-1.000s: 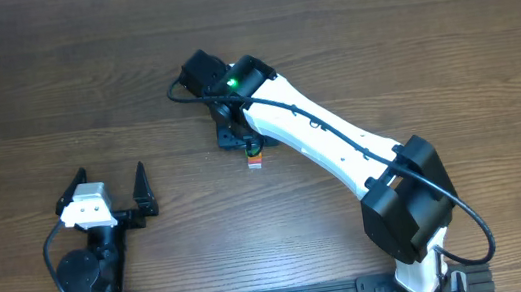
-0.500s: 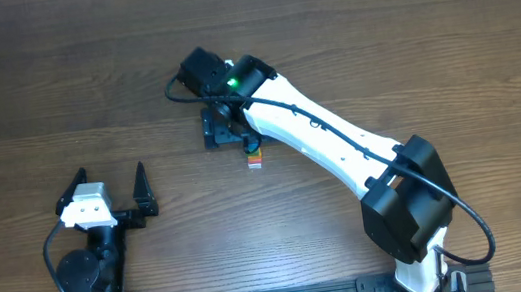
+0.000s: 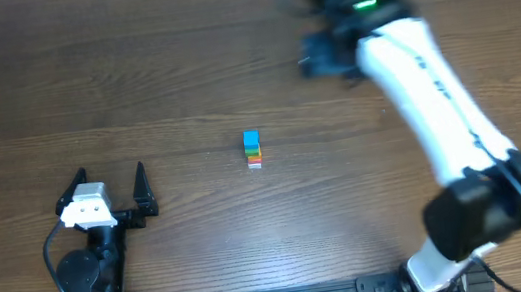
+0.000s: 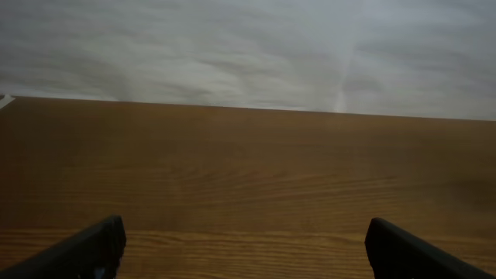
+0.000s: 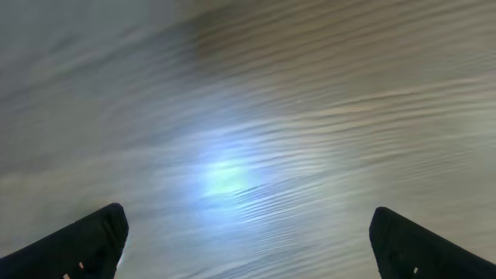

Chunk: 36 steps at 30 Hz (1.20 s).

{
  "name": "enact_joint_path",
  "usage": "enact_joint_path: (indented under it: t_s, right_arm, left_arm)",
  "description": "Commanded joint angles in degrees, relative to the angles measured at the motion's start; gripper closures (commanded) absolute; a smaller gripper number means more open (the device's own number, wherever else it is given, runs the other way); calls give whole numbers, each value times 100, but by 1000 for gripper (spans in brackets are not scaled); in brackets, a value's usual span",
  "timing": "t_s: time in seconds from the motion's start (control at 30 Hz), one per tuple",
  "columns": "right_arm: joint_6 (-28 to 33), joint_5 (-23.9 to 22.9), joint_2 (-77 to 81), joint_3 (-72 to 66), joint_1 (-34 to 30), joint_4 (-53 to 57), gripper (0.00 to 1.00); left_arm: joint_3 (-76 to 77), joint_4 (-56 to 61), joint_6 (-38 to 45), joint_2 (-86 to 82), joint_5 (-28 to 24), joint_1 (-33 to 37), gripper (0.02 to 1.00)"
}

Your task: Stack Cubes

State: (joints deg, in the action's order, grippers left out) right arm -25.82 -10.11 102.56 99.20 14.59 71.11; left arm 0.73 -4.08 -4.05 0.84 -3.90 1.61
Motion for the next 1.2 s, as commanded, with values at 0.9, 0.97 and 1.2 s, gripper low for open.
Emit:
enact_joint_path:
  t_s: [0.9,0.97,1.2]
  right_arm:
    - [1628,1390,-9556,-7875,-1412,-4649,7]
    - [1648,1438,-9982,-8260,-1412,-4953,9]
    - [1668,1460,-10222,-8922,-1414,-5451,9]
  left_arm:
    - [-37,-2,66,-31,-33,28,18]
    - [-37,-2,66,-28,-33,28,18]
    - [-37,-2,66,-31,-33,28,18]
